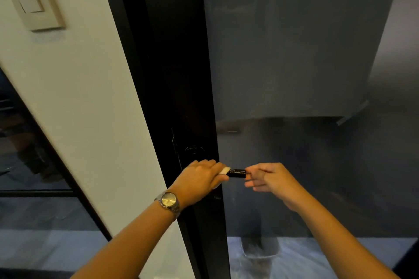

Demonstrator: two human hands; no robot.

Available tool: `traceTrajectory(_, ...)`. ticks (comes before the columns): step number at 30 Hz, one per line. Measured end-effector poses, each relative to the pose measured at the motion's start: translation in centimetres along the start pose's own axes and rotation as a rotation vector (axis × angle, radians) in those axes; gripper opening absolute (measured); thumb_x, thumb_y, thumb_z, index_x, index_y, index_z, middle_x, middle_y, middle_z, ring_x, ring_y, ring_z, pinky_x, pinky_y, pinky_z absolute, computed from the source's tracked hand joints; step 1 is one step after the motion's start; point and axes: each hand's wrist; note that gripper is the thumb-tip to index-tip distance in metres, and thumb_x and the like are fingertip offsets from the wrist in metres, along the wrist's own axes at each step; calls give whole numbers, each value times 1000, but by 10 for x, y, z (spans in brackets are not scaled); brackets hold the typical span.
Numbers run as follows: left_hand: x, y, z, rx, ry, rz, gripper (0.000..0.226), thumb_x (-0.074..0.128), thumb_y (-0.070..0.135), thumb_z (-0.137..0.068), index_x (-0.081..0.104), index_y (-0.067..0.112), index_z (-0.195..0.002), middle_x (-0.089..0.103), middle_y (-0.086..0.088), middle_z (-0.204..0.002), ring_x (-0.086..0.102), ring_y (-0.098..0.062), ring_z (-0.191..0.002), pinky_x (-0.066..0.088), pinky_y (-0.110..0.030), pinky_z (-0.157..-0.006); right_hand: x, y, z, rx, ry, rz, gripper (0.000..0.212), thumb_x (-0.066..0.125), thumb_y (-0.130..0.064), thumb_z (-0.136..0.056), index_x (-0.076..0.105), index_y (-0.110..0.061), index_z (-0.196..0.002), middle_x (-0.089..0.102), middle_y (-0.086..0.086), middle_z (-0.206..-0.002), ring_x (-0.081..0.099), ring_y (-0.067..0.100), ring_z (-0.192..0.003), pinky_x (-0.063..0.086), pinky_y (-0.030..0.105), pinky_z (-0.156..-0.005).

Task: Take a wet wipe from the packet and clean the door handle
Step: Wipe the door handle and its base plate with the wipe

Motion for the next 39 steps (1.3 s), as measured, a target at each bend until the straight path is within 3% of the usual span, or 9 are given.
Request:
traceTrajectory(3,9,17,-4,-13,113,-116,41,25,46,-94,57,22,-99,63,3,-86,60,-16,-74,43,-27,-66,2,-1,4,30,15,-107,19,48,-7,-95,65,-2,-103,71,11,-91,70,18,-82,57,23,-69)
traceTrajectory(5,13,37,-10,41,73,-117,38,28,42,-89,61,25,-89,63,7,-71,60,-14,-60,45,-25,-54,2,-3,6,69,27,-144,20,48,-7,-94,66,-1,-103,71,15,-93,70,21,-86,56,27,-74)
traceTrajectory(11,1,16,1,37,83,233,33,37,30,-97,51,21,-126,61,-2,-120,56,-16,-108,40,-25,-96,-6,-6,8,110,5,-125,25,42,-6,-96,65,-9,-105,72,7,-96,68,18,-90,54,28,-73)
traceTrajectory(15,1,23,-2,68,159,264,32,43,29,-95,57,19,-122,66,-3,-113,61,-16,-102,37,-15,-89,-6,-1,5,134,39,-122,23,43,-6,-94,63,-11,-106,71,4,-96,67,17,-91,53,32,-75)
traceTrajectory(19,15,38,-9,216,150,107,32,49,16,-87,57,21,-117,65,-4,-100,62,-21,-87,49,-31,-80,-3,-4,3,105,107,-92,22,46,-4,-92,65,-9,-102,69,7,-93,65,17,-84,50,36,-80)
traceTrajectory(23,1,26,-5,348,100,-14,32,41,15,-86,55,20,-114,62,-5,-103,61,-21,-84,52,-32,-73,7,-11,1,-58,188,73,27,42,-4,-94,67,-8,-103,68,10,-103,63,20,-91,47,22,-67)
traceTrajectory(29,-11,6,20,171,124,221,42,34,34,-92,51,19,-128,61,-5,-123,58,-20,-110,44,-25,-96,21,-17,4,-273,118,427,30,47,-6,-93,64,-12,-117,65,3,-118,60,14,-109,43,16,-86)
traceTrajectory(34,-11,-12,34,95,197,134,34,54,30,-85,61,15,-115,68,-6,-111,66,-21,-99,47,-22,-86,35,-27,11,-303,-31,661,36,50,-15,-91,53,-15,-127,61,9,-117,64,24,-89,53,36,-77)
traceTrajectory(39,-20,-13,36,-15,299,152,22,64,17,-80,69,10,-101,71,-8,-95,67,-23,-88,47,-21,-78,46,-31,4,-364,-66,881,49,54,-26,-90,42,-14,-136,51,8,-132,52,26,-114,48,36,-88)
Point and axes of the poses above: each hand's wrist, its own z-axis away from the middle knuckle, its own x-axis out of the palm, y = z × x
